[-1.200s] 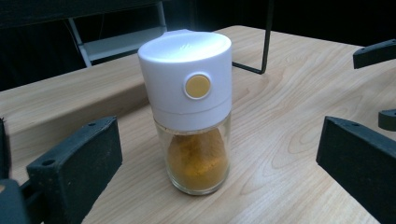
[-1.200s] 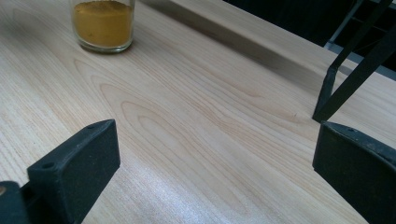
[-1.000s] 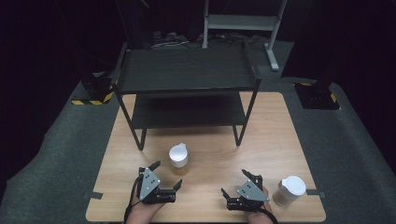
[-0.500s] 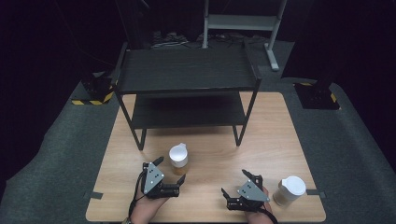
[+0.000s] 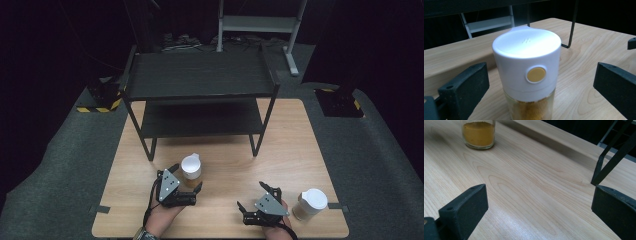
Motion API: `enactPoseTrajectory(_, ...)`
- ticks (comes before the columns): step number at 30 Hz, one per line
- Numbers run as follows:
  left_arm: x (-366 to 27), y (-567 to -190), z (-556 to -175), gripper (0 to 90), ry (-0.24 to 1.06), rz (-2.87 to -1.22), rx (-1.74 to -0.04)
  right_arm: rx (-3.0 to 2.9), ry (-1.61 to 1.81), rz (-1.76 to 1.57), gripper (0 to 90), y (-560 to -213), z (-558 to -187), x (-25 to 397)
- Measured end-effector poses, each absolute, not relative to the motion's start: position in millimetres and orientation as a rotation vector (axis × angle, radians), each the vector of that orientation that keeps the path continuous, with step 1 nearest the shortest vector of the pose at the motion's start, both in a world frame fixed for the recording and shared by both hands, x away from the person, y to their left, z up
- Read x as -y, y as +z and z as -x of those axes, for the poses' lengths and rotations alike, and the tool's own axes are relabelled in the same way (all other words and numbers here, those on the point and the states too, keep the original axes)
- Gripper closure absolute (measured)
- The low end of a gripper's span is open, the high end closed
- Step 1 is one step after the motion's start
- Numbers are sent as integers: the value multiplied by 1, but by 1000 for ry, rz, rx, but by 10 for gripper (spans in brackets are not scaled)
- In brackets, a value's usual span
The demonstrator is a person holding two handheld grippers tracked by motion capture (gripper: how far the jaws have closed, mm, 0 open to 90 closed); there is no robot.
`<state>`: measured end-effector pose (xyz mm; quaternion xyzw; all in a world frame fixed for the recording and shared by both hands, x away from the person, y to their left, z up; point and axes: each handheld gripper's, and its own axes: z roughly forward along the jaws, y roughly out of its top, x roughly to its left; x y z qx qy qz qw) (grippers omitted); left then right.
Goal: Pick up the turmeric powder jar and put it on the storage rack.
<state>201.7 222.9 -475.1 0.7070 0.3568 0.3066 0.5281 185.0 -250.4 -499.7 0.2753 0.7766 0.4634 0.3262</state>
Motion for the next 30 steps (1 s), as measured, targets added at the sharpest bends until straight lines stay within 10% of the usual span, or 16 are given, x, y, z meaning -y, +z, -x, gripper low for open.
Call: enactPoseTrajectory(30,-216,-486,-223,284,703,-1648,-912,-2041,1176,-738,1,-497,-183,247)
